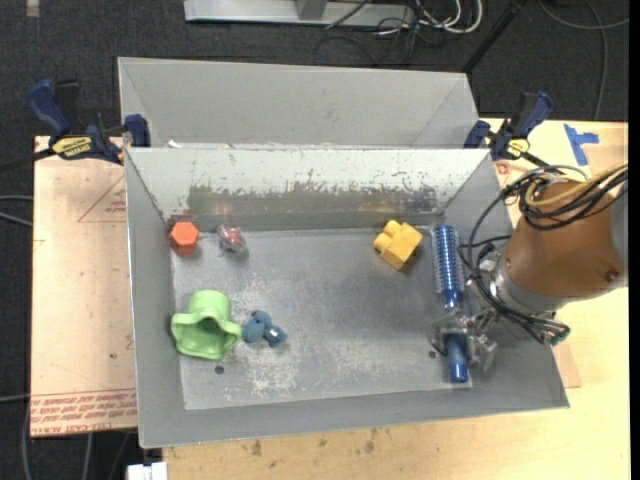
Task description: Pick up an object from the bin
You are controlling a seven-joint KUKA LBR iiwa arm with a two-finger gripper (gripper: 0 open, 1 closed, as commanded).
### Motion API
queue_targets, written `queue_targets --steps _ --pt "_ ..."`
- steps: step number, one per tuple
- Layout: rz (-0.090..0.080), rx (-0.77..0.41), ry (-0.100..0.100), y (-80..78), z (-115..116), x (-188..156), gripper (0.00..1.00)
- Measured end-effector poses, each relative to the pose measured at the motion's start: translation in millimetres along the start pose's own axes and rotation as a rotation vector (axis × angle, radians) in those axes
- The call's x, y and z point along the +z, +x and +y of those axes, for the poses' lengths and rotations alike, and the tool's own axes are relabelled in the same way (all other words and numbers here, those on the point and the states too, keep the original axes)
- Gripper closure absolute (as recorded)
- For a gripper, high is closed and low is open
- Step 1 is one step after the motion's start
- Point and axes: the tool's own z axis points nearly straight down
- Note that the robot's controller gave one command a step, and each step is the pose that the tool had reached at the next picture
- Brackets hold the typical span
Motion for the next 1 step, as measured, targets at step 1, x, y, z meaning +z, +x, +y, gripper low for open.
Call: queue_targets --steps 1 --pt "0.000 -0.055 0.013 -9.4 12.9 -159.3 1.00"
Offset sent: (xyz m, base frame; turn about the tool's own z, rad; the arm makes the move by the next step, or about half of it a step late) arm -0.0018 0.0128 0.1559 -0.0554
